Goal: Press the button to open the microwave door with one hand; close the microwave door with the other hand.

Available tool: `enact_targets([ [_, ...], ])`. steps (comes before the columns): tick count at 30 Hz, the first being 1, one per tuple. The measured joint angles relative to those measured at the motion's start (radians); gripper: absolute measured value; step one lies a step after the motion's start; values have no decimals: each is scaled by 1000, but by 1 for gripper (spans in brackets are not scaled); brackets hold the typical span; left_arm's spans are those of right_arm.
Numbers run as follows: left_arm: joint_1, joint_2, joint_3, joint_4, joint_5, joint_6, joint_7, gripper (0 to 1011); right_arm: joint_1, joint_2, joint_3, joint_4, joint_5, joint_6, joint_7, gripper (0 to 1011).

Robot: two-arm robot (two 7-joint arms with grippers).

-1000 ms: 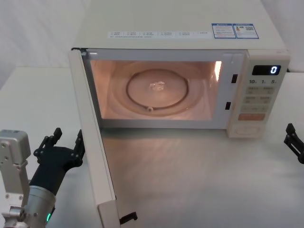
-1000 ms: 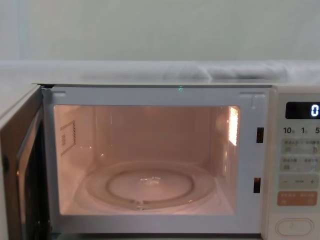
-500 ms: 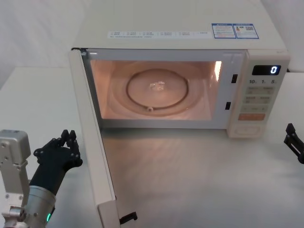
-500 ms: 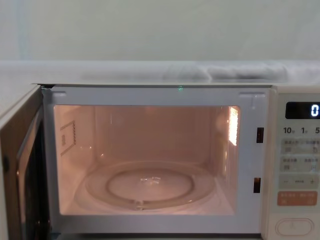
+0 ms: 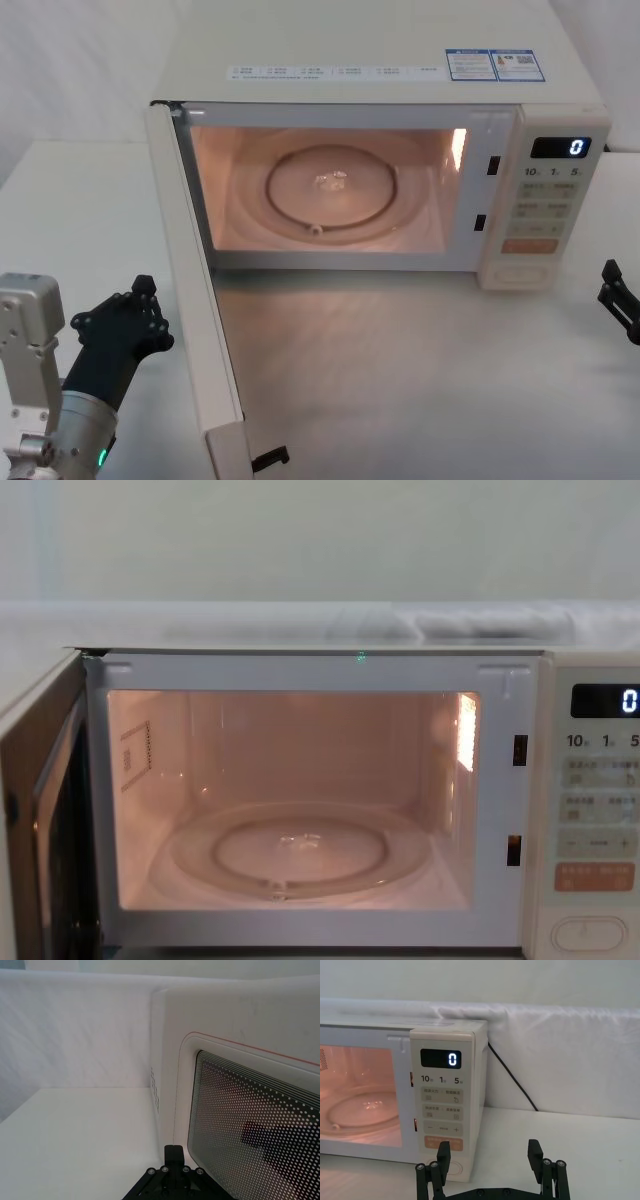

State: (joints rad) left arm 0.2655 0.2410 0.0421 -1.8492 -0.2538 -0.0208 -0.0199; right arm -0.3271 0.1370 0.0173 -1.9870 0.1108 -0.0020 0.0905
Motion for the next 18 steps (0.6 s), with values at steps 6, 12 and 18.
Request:
enact_targets([
  [6,0,-1,-5,-1,-5,0,-10,0,0,0,0,0,0,0,0,1002],
  [12,7,6,-47,-20,-51,3,-75,0,0,0,0,0,0,0,0,1002],
  [18,31,21,-87,-39,-64,-10,-119,0,0,0,0,0,0,0,0,1002],
])
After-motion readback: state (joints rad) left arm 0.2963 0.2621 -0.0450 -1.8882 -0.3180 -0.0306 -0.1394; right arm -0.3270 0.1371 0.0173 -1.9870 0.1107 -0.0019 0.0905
